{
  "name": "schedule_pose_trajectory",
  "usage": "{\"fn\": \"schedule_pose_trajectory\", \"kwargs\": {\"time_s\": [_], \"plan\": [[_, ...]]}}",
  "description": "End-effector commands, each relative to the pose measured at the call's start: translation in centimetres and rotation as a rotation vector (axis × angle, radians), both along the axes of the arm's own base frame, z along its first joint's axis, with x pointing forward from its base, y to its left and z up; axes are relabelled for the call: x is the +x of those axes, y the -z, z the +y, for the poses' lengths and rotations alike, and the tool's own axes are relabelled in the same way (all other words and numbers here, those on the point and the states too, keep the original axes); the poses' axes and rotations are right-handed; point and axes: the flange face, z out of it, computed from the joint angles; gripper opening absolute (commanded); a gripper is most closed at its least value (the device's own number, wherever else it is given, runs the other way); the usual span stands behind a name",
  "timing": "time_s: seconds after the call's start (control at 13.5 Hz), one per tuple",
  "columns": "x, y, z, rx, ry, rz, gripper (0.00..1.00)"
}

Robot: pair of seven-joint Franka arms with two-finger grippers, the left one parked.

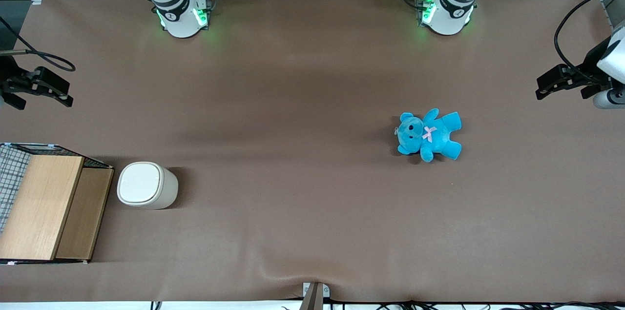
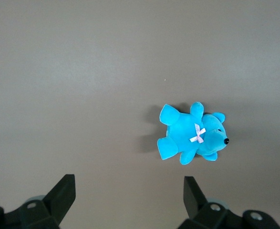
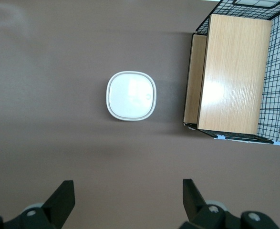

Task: Open trash can with right arm
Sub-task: 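Move the right gripper over the white trash can's lid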

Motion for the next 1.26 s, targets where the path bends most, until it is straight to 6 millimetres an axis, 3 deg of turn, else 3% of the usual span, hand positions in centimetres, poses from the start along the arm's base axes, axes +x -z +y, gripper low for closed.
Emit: {"fn": "schedule_pose_trajectory", "kwargs": {"time_s": [0.0, 0.22, 0.97, 1.19], "plan": [[0.3, 0.0, 0.3, -0.001, 0.011, 0.001, 1.0], [0.2, -0.1, 0.6, -0.004, 0.008, 0.001, 1.0], [1.8, 3.9, 0.7, -0.001, 0.001, 0.086, 1.0], [3.6, 7.0, 0.6, 0.002, 0.005, 0.116, 1.0]]}}
